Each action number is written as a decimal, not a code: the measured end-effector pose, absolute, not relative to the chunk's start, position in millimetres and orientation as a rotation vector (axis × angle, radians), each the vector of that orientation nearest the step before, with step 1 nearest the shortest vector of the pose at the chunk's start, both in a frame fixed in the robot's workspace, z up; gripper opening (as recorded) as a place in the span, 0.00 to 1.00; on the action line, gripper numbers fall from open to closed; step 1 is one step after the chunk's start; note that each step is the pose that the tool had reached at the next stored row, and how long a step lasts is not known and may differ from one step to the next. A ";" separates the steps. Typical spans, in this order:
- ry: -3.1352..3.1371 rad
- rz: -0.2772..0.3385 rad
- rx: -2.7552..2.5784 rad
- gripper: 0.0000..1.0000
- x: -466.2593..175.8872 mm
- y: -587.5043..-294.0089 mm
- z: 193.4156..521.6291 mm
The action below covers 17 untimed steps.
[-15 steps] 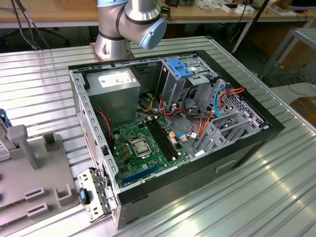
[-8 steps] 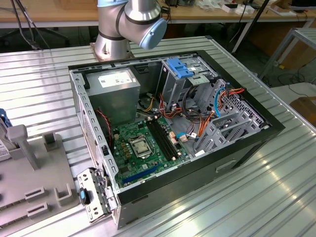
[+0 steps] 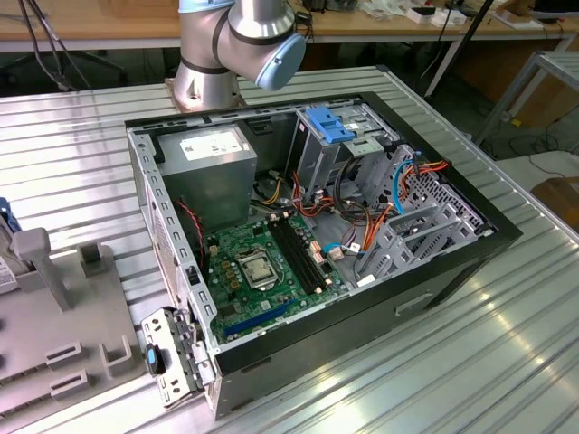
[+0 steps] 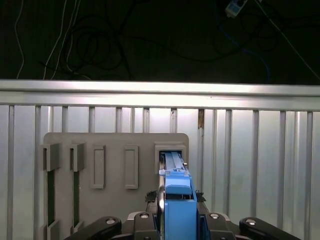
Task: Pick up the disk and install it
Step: 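Pick up the disk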
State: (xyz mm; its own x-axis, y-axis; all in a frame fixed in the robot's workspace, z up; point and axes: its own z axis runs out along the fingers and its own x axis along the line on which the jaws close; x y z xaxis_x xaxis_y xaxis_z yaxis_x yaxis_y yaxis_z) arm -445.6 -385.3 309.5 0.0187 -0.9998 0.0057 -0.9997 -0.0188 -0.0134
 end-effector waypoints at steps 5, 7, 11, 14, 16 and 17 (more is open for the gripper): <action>2.197 -0.021 -2.238 0.37 -445.6 -385.3 310.9; 2.197 -0.021 -2.238 0.37 -445.6 -385.3 310.9; 2.197 -0.021 -2.238 0.37 -445.6 -385.3 311.2; 2.197 -0.021 -2.238 0.37 -445.6 -385.3 312.4; 2.197 -0.021 -2.238 0.37 -445.6 -385.3 313.7; 2.197 -0.021 -2.238 0.37 -445.6 -385.3 315.0</action>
State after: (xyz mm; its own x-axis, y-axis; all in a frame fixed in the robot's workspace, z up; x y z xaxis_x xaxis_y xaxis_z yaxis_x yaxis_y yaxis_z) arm -445.6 -385.3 315.0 0.0187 -0.9998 0.0059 -0.9997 -0.0187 -0.0132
